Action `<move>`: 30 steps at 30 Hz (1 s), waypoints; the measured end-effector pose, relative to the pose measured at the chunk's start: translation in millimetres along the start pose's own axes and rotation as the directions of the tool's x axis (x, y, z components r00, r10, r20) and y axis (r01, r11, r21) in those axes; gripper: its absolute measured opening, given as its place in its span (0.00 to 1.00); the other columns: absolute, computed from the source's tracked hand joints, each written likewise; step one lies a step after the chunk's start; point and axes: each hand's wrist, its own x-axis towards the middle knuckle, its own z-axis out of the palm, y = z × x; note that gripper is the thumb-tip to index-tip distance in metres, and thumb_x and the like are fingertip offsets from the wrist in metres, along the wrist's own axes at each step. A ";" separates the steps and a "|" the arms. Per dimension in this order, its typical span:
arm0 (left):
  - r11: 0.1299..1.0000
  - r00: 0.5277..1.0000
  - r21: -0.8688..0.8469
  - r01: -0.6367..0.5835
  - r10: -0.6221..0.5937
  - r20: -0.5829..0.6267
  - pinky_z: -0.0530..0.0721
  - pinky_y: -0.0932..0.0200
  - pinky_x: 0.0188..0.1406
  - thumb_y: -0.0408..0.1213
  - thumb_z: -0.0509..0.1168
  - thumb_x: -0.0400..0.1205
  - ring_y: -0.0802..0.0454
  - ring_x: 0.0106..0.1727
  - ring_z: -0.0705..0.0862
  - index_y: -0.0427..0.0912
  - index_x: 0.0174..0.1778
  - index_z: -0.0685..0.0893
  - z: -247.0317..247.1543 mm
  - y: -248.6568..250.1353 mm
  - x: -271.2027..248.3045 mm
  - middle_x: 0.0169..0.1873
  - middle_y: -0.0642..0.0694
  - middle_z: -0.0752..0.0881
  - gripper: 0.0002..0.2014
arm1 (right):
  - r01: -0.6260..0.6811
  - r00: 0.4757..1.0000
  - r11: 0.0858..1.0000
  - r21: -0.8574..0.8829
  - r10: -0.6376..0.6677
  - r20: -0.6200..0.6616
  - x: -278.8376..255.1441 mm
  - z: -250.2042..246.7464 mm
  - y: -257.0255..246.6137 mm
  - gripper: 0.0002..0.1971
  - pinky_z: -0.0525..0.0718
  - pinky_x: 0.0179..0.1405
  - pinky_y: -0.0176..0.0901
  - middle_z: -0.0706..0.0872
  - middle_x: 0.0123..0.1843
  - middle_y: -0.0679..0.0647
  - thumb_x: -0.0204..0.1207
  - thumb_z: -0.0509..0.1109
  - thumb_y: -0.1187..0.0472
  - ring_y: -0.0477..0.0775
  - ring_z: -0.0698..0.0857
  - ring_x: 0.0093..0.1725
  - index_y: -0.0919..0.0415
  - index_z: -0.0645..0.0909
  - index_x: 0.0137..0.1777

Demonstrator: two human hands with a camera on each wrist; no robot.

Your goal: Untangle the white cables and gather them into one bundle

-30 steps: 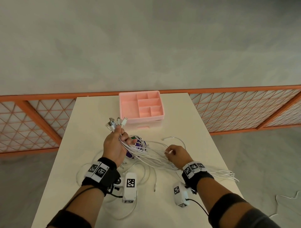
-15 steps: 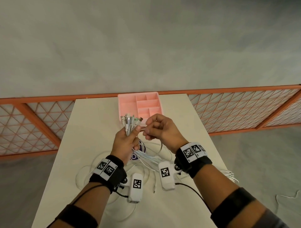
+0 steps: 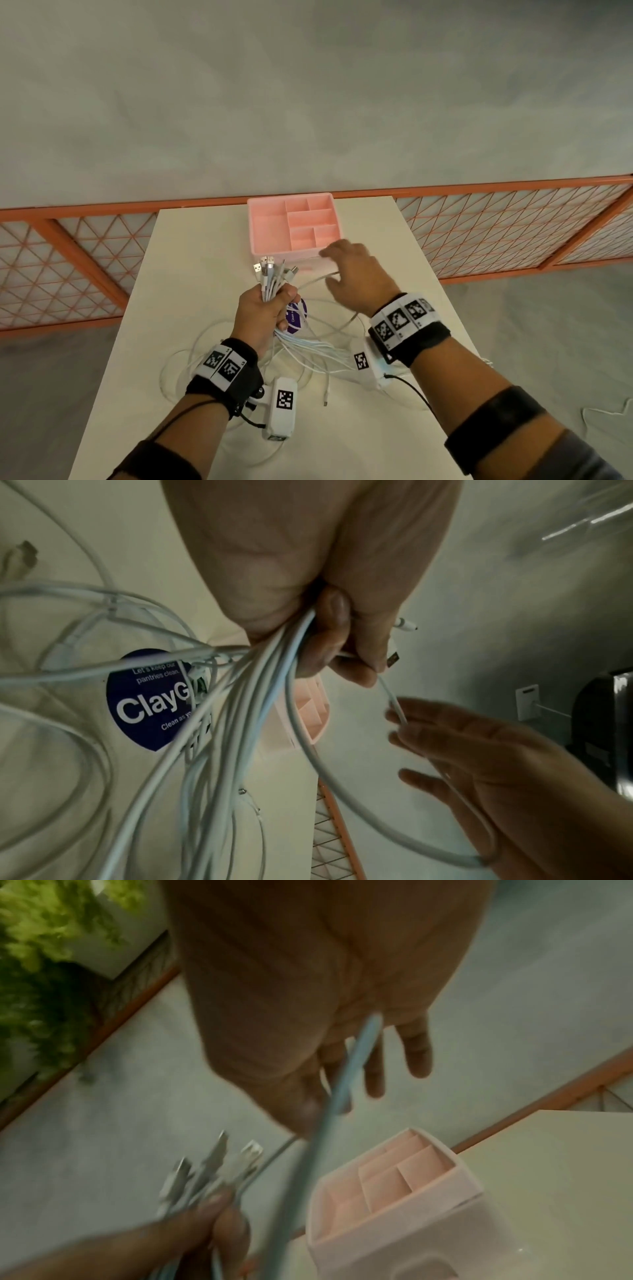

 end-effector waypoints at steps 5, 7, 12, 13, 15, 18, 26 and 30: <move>1.000 1.000 -0.006 -0.016 0.017 0.023 0.70 0.60 0.21 0.31 0.69 0.83 0.54 0.22 0.65 0.34 0.47 0.86 2.2 -1.1 -0.3 0.39 0.37 0.89 0.03 | 0.075 0.986 0.988 0.134 -0.093 0.135 -0.3 13.1 -12.8 0.12 0.82 0.51 0.52 0.89 0.48 0.51 0.84 0.64 0.52 0.56 0.85 0.49 0.56 0.86 0.51; 1.000 0.999 -0.018 0.006 -0.005 0.052 0.70 0.60 0.21 0.34 0.70 0.83 0.55 0.22 0.65 0.36 0.47 0.85 -0.6 -0.7 0.2 0.40 0.39 0.89 0.04 | 0.099 0.994 0.947 0.305 -0.105 0.003 2.6 6.6 -10.5 0.09 0.83 0.51 0.50 0.88 0.45 0.48 0.83 0.67 0.54 0.52 0.85 0.45 0.56 0.87 0.48; 0.999 0.998 -0.026 0.032 -0.030 0.060 0.70 0.62 0.19 0.34 0.71 0.83 0.56 0.22 0.66 0.38 0.44 0.85 -7.0 -3.3 2.4 0.38 0.39 0.87 0.04 | 0.215 0.884 0.710 0.671 0.150 -0.442 16.7 -39.5 -11.6 0.06 0.77 0.43 0.33 0.86 0.39 0.47 0.82 0.69 0.63 0.42 0.82 0.39 0.61 0.86 0.45; 0.999 0.998 -0.025 0.035 -0.033 0.057 0.70 0.62 0.19 0.33 0.71 0.83 0.56 0.22 0.66 0.37 0.45 0.84 -7.6 -3.7 2.6 0.39 0.39 0.87 0.04 | 0.255 0.831 0.651 0.715 0.229 -0.506 19.6 -51.0 -9.6 0.06 0.77 0.42 0.33 0.85 0.37 0.48 0.81 0.69 0.64 0.41 0.80 0.38 0.63 0.85 0.44; 0.999 0.998 -0.035 0.038 -0.037 0.046 0.71 0.62 0.19 0.33 0.70 0.83 0.56 0.21 0.66 0.36 0.46 0.84 -8.8 -3.3 3.3 0.39 0.40 0.88 0.04 | 0.293 0.747 0.578 0.761 0.359 -0.560 23.2 -67.0 -3.6 0.06 0.79 0.42 0.33 0.85 0.36 0.49 0.81 0.68 0.65 0.41 0.81 0.37 0.66 0.84 0.44; 1.000 1.000 0.003 0.003 -0.003 0.005 0.72 0.61 0.20 0.31 0.70 0.83 0.56 0.22 0.68 0.35 0.45 0.84 -7.9 -0.2 6.4 0.37 0.39 0.89 0.03 | 0.124 0.733 0.644 0.755 0.453 -0.507 25.9 -62.5 15.4 0.08 0.78 0.39 0.36 0.85 0.36 0.50 0.83 0.66 0.62 0.42 0.81 0.35 0.64 0.85 0.47; 0.985 0.997 0.159 -0.067 0.071 -0.020 0.74 0.60 0.20 0.32 0.73 0.81 0.57 0.22 0.77 0.39 0.45 0.88 3.9 2.6 9.3 0.36 0.39 0.90 0.01 | -0.071 0.979 0.997 0.002 0.071 -0.190 6.2 -10.8 10.7 0.32 0.70 0.76 0.62 0.68 0.81 0.55 0.81 0.66 0.59 0.61 0.65 0.79 0.56 0.61 0.83; 0.986 0.997 0.146 -0.079 0.082 -0.009 0.73 0.59 0.23 0.32 0.74 0.80 0.54 0.21 0.72 0.43 0.42 0.89 9.0 3.2 9.9 0.34 0.41 0.90 0.02 | 0.085 0.986 0.988 0.128 -0.102 0.135 9.7 10.6 -6.4 0.13 0.83 0.60 0.55 0.89 0.56 0.54 0.84 0.64 0.52 0.56 0.86 0.58 0.57 0.86 0.59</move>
